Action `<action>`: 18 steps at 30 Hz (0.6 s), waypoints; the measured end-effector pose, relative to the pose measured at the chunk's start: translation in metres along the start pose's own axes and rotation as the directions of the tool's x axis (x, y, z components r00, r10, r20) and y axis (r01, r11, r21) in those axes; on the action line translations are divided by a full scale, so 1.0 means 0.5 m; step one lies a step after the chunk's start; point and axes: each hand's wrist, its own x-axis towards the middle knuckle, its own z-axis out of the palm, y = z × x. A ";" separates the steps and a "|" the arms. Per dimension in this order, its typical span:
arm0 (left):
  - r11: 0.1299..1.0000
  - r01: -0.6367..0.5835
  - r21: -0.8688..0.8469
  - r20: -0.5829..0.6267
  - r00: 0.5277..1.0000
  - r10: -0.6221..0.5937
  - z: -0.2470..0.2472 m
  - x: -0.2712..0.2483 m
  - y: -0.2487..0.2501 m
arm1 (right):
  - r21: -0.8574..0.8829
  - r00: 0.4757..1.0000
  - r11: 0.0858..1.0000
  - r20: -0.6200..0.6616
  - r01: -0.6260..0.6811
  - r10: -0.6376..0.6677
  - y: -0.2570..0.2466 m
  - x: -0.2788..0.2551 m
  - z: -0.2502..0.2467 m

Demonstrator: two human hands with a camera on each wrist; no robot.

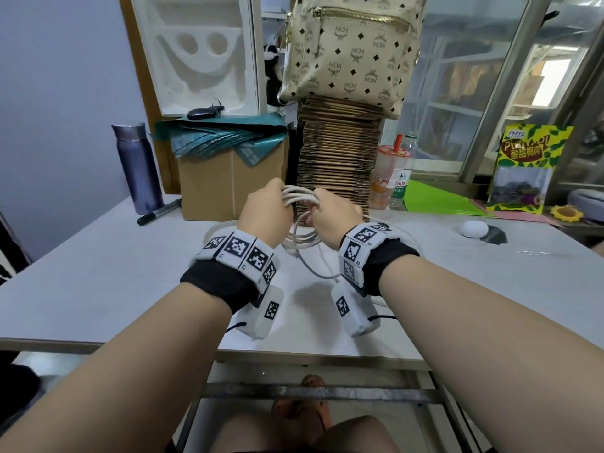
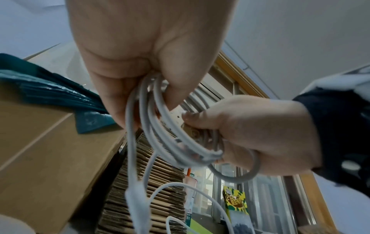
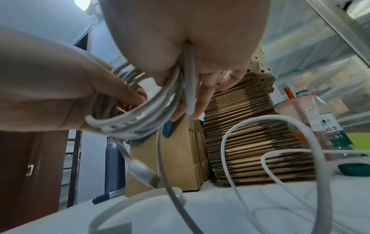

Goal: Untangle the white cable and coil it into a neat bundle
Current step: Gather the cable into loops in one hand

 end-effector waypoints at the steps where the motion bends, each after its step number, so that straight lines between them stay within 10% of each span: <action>1: 0.996 -0.048 0.074 0.019 0.999 0.047 0.000 0.001 0.001 | 0.001 0.999 0.999 0.022 0.035 -0.035 0.000 -0.003 0.000; 10: 0.999 -0.014 0.048 0.206 0.979 0.004 -0.003 0.001 -0.003 | 0.283 0.997 0.957 0.008 0.066 -0.071 0.005 -0.008 -0.001; 18: 0.886 0.199 -0.419 0.101 0.980 -0.172 0.003 0.006 -0.020 | 0.761 0.993 0.641 0.113 -0.098 0.019 0.016 -0.012 -0.004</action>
